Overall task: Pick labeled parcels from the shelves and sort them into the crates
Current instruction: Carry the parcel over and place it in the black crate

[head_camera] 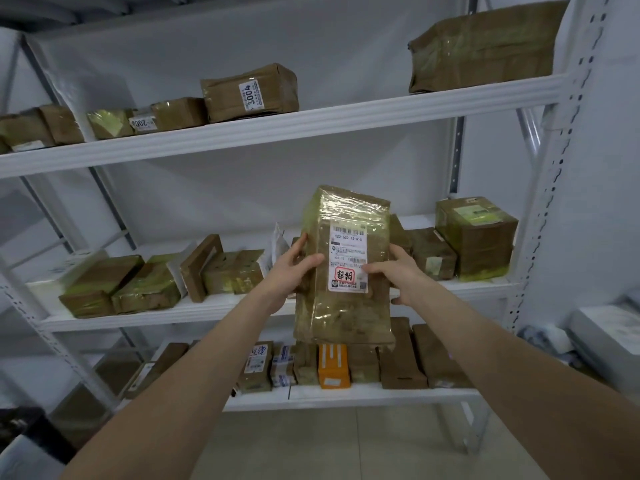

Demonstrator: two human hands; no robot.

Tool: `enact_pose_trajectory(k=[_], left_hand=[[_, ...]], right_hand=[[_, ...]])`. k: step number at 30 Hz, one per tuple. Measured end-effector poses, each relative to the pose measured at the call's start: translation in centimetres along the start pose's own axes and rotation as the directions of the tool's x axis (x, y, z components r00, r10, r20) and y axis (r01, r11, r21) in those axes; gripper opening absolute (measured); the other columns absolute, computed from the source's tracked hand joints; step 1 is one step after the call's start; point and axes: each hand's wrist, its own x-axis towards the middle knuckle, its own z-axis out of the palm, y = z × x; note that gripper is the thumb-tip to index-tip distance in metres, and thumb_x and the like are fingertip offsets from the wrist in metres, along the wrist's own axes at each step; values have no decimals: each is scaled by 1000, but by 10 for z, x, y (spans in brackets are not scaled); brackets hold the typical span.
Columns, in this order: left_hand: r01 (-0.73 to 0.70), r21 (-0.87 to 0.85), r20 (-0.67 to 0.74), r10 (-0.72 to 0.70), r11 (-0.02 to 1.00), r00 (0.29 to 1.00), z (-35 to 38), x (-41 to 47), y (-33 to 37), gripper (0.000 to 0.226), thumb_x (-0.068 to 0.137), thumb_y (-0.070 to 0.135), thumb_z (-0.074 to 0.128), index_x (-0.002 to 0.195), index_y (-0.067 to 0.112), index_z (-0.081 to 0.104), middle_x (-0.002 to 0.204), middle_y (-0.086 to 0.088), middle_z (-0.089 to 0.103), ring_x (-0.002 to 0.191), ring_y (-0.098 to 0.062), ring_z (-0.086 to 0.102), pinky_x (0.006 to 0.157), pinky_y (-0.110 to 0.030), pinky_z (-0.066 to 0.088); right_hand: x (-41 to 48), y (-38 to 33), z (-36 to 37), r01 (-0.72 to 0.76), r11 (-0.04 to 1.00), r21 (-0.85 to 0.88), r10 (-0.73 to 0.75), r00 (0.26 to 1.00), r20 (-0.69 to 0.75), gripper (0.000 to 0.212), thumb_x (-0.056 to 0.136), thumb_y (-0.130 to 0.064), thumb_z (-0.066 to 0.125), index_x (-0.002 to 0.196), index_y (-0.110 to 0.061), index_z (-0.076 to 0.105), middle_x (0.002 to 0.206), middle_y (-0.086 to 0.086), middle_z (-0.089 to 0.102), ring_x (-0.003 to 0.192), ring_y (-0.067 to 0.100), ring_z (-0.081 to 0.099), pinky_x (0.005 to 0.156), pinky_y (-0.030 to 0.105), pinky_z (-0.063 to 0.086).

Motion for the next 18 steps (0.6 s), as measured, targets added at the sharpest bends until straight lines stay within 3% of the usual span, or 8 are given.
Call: enact_pose_trajectory(k=[2,5,8,10,14,18], left_hand=[[-12,-34,-25,11,999,1000,1,-1,-2,66,93,26,57,149,35,24,134,-3,55,113,-22,57,103,-53,42],[-26,-1,-19,26,1000,999,0,0,-6,60,96,28,52,149,34,25,142,-3,50,126,-24,50,107,-54,39],[-22,112,18,20,993,1000,0,-1,-8,67,95,30,53,150,37,17,147,-2,42,134,-23,42,112,-51,31],[-4,153,58,-5,988,998,0,-2,-9,79,91,24,62,150,40,12,145,0,44,131,-21,44,110,-49,35],[15,147,58,-23,989,998,-1,-4,-18,89,87,17,67,152,39,10,144,-2,44,125,-20,49,104,-47,43],[-18,116,-47,23,993,999,-3,-6,-32,79,89,20,66,151,35,20,139,-1,51,126,-20,50,106,-50,41]], right_hand=[[1,2,0,-12,1000,-8,12,999,33,78,81,6,66,143,-31,36,112,4,66,93,19,62,62,37,51],[6,7,1,24,998,-54,-25,1000,-12,85,82,14,57,148,-33,30,122,6,60,107,23,56,81,45,53],[8,10,2,46,997,-62,-49,998,-35,86,83,17,52,149,-32,27,127,9,58,106,22,55,72,37,53],[7,12,3,42,998,-46,-43,999,-32,86,84,18,50,149,-32,26,126,8,58,103,21,55,65,34,52],[11,20,5,48,996,-75,-52,997,-50,85,84,16,54,150,-28,25,128,8,58,114,25,55,87,41,52],[17,29,6,70,991,-113,-77,995,-59,78,83,10,61,148,-23,31,130,7,57,112,22,55,86,36,50]])
